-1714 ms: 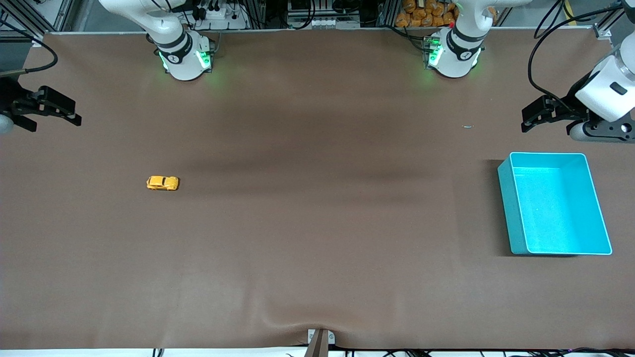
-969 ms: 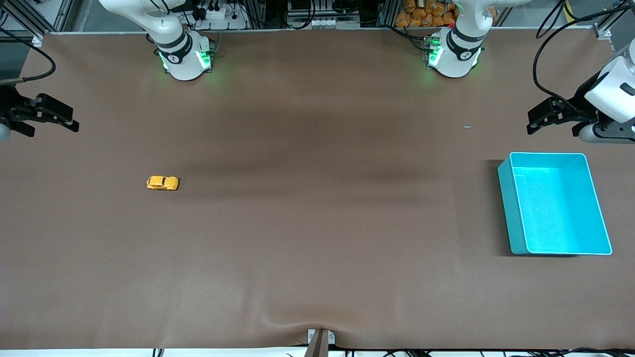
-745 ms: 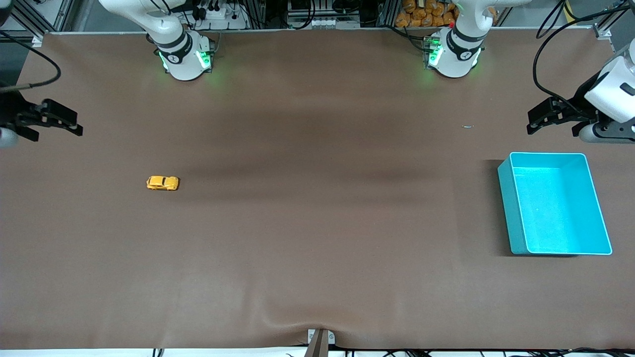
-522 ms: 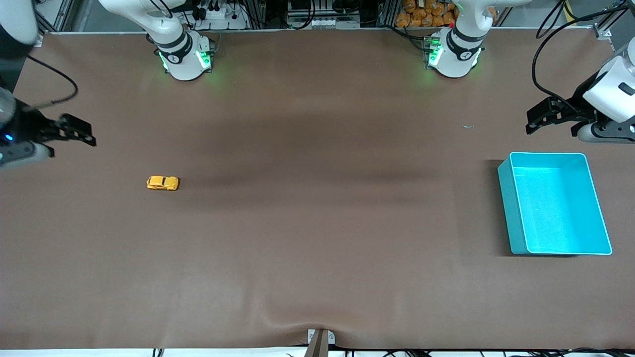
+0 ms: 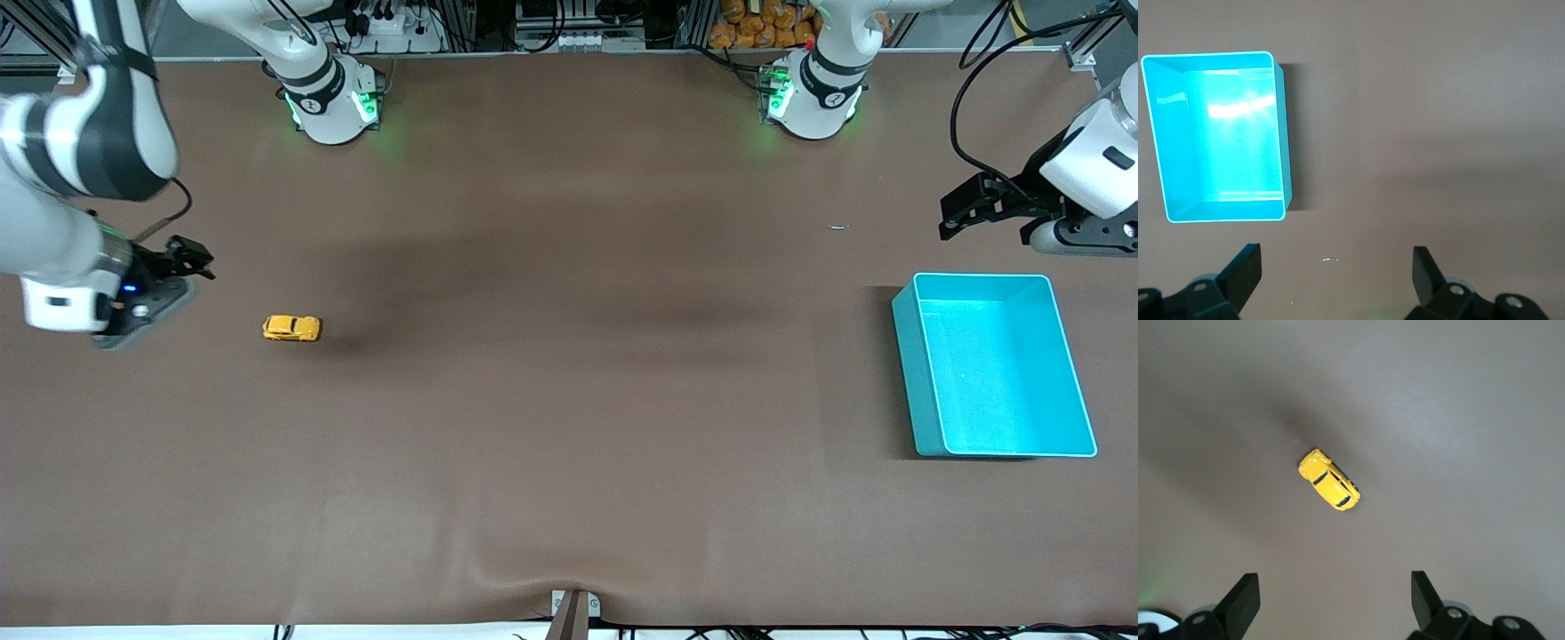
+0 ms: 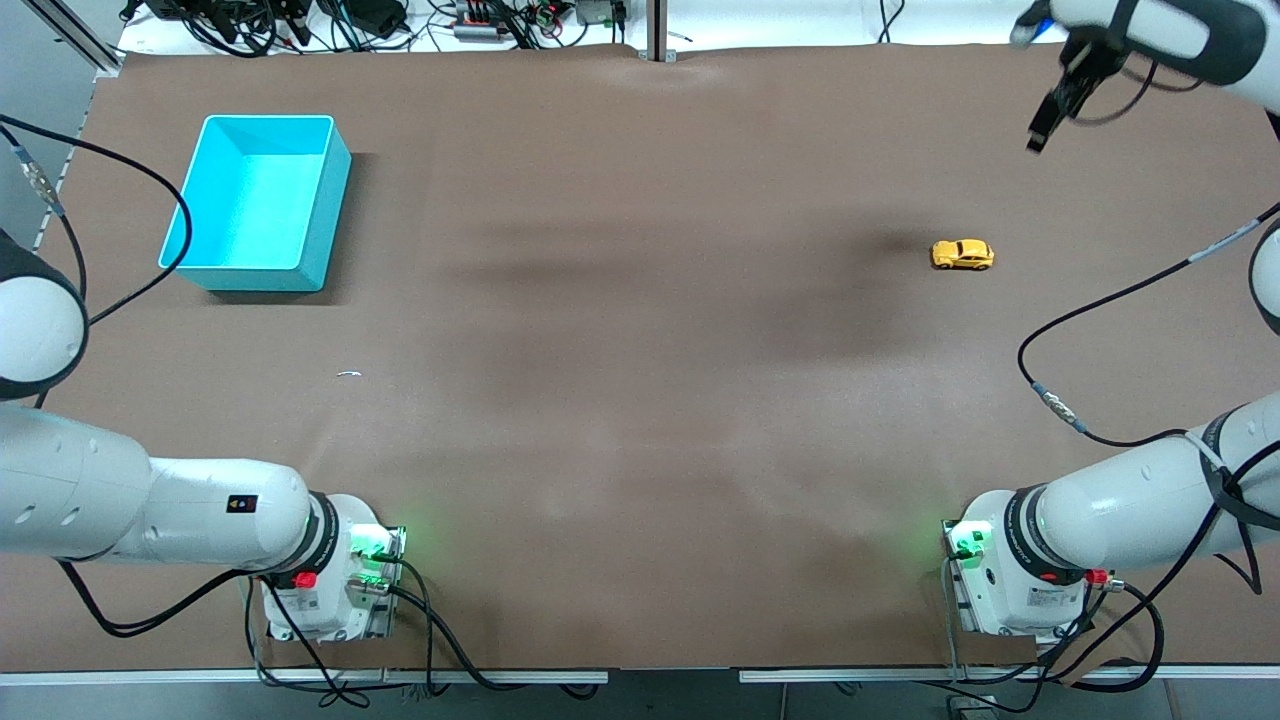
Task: Wind and store yellow beetle car
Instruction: 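Reach the right gripper down over the yellow beetle car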
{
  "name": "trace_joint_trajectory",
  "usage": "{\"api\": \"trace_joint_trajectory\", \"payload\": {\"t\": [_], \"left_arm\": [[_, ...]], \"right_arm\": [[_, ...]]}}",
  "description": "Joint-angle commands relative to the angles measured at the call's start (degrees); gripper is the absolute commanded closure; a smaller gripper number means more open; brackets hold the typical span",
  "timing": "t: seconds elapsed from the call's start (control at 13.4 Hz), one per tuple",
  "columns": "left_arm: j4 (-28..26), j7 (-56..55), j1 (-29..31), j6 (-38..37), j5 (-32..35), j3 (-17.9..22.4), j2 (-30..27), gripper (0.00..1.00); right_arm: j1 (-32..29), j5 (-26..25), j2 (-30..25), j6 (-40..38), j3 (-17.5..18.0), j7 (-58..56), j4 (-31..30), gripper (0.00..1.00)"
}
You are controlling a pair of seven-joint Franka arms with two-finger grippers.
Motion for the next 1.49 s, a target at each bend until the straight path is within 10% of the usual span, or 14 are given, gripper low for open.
{"api": "trace_joint_trajectory", "payload": {"t": [0.0, 0.37, 1.42], "left_arm": [[0.5, 1.1, -0.1, -0.4, -1.1, -0.2, -0.5, 0.00], [0.6, 1.0, -0.1, -0.4, -1.2, -1.5, -0.6, 0.00], [0.5, 1.1, 0.1, -0.5, -0.9, -1.7, -0.6, 0.00]], "right_arm": [[-1.9, -1.0, 2.0, 9.9, 0.1, -13.5, -6.8, 0.00], [-3.3, -0.4, 9.8, 20.5, 0.3, -33.4, -9.8, 0.00], [-2.6, 3.0, 10.9, 38.6, 2.9, -35.0, -21.7, 0.10]]}}
